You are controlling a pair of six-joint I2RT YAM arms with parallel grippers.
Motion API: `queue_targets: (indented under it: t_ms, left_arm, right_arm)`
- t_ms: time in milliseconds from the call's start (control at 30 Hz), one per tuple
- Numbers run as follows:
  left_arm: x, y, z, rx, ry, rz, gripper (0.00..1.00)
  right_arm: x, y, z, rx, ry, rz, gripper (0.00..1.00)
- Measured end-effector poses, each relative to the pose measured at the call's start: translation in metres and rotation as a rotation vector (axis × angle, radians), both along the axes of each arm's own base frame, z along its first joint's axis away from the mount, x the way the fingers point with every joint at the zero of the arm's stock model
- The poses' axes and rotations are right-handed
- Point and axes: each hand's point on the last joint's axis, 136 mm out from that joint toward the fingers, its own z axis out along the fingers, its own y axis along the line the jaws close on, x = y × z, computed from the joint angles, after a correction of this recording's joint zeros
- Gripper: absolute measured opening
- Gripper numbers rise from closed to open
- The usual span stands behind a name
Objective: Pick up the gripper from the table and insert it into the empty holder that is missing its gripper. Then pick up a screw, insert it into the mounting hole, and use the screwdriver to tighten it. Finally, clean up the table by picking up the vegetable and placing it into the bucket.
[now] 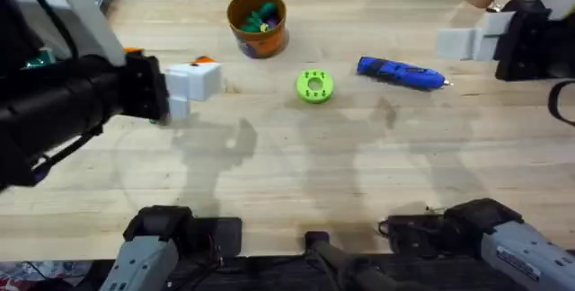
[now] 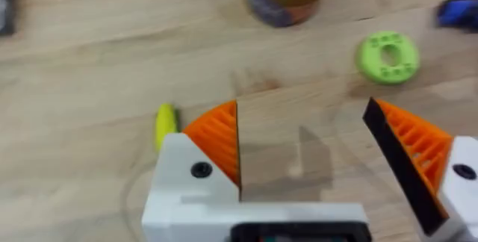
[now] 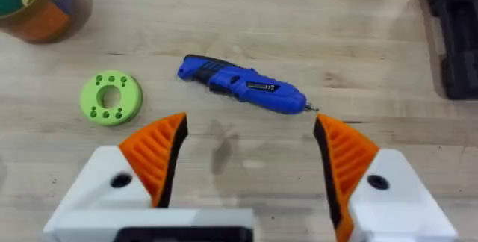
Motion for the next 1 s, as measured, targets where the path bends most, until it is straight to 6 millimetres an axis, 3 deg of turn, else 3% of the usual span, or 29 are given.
queue_targets:
  t_ms: [267, 567, 833, 1000]
  left_arm:
    - [0.017, 0.075, -0.049, 0.049, 0.226, 0.284, 0.986]
    - [0.028, 0.125, -0.121, -0.015, 0.53, 0.422, 0.986]
    - [0.055, 0.149, -0.161, -0.009, 0.664, 0.399, 0.986]
    - [0.058, 0.141, -0.187, 0.007, 0.742, 0.292, 0.986]
  right_arm:
    - [0.0, 0.0, 0.0, -0.001, 0.001, 0.0, 0.997]
    - [-0.001, 0.0, -0.001, -0.001, 0.003, 0.0, 0.997]
    - [-0.001, 0.0, -0.001, -0.001, 0.004, 0.0, 0.998]
    - [-0.001, 0.0, -0.001, -0.002, 0.007, 0.0, 0.997]
